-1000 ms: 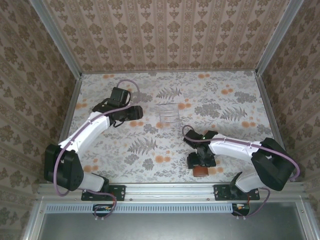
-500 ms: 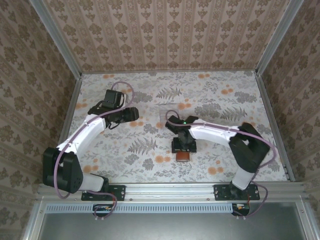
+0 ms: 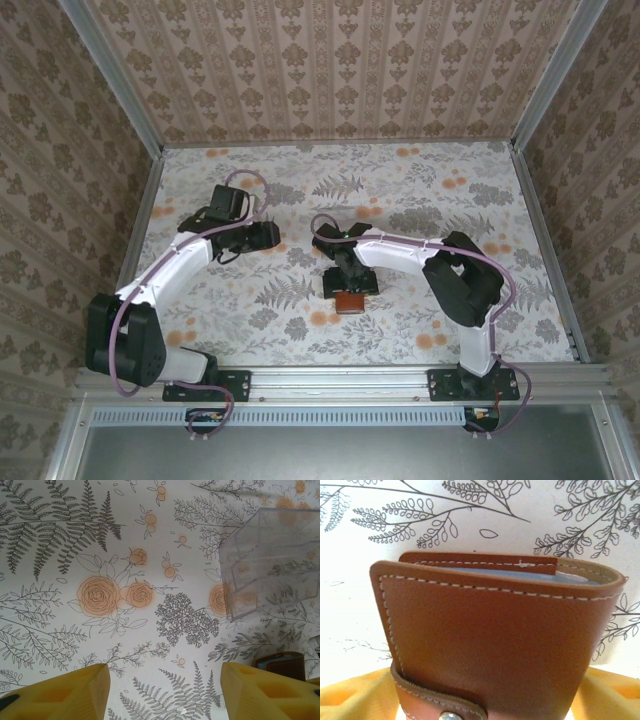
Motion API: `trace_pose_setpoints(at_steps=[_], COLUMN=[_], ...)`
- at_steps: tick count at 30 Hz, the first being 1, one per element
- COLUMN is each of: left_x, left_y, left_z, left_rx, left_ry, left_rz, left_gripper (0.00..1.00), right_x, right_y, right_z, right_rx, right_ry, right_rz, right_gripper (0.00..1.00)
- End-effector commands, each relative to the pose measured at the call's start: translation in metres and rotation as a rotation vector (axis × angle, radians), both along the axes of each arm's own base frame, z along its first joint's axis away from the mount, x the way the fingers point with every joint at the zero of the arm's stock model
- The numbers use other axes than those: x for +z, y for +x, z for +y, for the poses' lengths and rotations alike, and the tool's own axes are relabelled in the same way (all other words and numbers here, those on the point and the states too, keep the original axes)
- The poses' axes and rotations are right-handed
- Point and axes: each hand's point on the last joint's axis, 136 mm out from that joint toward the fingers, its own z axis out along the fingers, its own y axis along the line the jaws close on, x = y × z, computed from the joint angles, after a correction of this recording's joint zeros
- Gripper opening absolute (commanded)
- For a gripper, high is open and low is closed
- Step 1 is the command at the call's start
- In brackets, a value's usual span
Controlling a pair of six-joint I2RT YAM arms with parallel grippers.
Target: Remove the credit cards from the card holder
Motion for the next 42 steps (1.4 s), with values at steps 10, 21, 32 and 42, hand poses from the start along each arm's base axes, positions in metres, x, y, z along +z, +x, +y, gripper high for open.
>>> trace_pose_setpoints(at_steps=[10, 21, 32, 42], left_x=[-0.027, -0.037, -0.056, -0.066], left_y=[-0.029, -0.072, -0.096, -0.105], left_z=[-0.059, -0.134, -0.165, -0.177], left_rx=[0.006, -0.089, -0.109, -0.116], left_ry=[-0.018, 0.096, 0.249, 0.271], left_rz=[0.133, 0.238, 0.321, 0.383], left_gripper=[0.61, 0.54, 0.41, 0.46], right_x=[0.05, 0.028, 0.019, 0.018], right_y=[0.004, 0.006, 0.009, 0.014], right_z=[-0.019, -0.036, -0.072, -0.068], right_rx=[-0.024, -0.1, -0.195, -0.201], right_ry=[0.351, 0.648, 0.725, 0.79], right_rz=[-0.085, -0.013, -0.001, 0.015], right_gripper=[0.84, 0.71, 0.65, 0.63])
